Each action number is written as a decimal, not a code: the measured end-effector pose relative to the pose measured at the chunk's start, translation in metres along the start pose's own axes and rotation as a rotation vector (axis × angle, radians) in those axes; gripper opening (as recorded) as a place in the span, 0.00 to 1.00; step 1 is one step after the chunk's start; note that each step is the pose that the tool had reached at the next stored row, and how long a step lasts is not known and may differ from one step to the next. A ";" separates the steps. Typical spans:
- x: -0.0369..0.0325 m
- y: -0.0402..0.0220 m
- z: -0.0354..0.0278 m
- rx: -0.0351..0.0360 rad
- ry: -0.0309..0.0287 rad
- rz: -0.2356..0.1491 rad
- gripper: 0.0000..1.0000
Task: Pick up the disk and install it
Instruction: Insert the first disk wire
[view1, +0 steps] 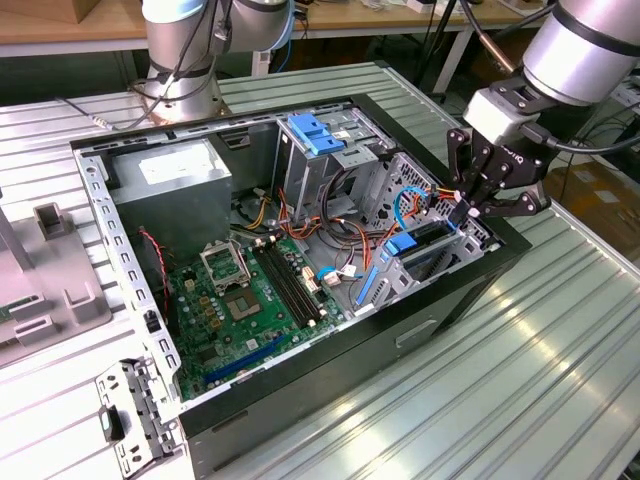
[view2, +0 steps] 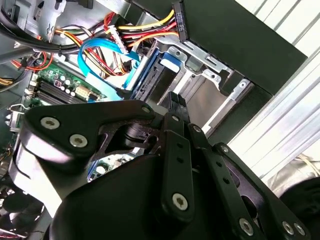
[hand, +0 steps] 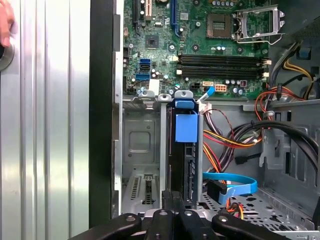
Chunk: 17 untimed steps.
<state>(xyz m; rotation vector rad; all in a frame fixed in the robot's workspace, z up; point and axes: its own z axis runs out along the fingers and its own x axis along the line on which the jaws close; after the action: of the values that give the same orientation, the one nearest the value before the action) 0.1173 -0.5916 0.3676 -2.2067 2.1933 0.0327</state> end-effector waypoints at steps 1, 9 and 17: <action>0.0000 0.0000 0.0000 0.0000 0.0000 -0.001 0.11; 0.0000 0.0000 0.0000 -0.0022 -0.0004 -0.062 0.11; 0.0000 0.0000 0.0000 -0.0051 -0.0009 -0.142 0.11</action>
<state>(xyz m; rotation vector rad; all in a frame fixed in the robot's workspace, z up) 0.1173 -0.5916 0.3676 -2.3584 2.0317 0.0359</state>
